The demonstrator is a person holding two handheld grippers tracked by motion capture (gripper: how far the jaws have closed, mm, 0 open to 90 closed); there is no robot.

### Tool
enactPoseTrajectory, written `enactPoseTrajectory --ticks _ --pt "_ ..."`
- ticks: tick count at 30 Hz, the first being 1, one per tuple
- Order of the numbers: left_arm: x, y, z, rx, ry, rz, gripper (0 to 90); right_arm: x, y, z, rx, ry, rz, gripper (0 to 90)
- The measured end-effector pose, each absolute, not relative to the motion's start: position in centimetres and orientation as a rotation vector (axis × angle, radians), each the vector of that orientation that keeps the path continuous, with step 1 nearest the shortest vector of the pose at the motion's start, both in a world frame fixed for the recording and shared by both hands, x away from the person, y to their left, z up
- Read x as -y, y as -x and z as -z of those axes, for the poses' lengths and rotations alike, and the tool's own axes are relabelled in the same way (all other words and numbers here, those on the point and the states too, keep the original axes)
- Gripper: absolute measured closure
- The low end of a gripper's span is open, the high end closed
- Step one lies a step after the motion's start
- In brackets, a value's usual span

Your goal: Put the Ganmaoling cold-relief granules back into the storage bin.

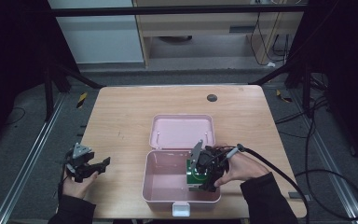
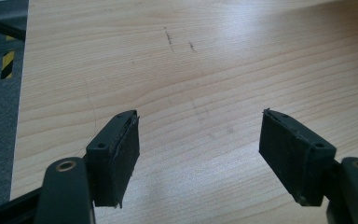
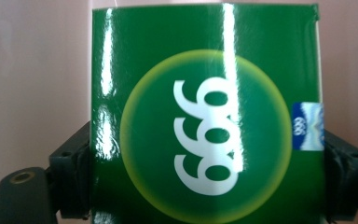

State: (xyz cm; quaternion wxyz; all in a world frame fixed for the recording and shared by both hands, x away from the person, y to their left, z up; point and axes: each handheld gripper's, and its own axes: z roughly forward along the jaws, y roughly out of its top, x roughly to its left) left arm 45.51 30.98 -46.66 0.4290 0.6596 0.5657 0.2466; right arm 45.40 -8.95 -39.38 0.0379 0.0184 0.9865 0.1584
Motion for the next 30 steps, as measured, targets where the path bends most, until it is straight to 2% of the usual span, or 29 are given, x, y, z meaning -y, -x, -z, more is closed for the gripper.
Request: enactPoseTrajectory --ticks 9,19,23,30 --pt "-31.0 -45.5 46.7 -1.41 -1.651 -0.615 27.9 9.9 -45.2 37.4 -2.964 -0.11 -0.63 13.5" --pt "-30.9 -45.5 46.7 -1.41 -1.651 -0.607 29.6 13.2 -45.0 33.8 -2.738 -0.244 -0.811 16.0" --pt "-30.8 -45.5 46.7 -1.402 -1.658 -0.603 31.5 15.1 -45.2 33.3 -2.631 -0.355 -0.879 19.0" --pt "-30.7 -45.5 46.9 -1.407 -1.681 -0.589 35.9 18.9 -45.2 33.9 -2.453 -0.598 -0.95 18.0"
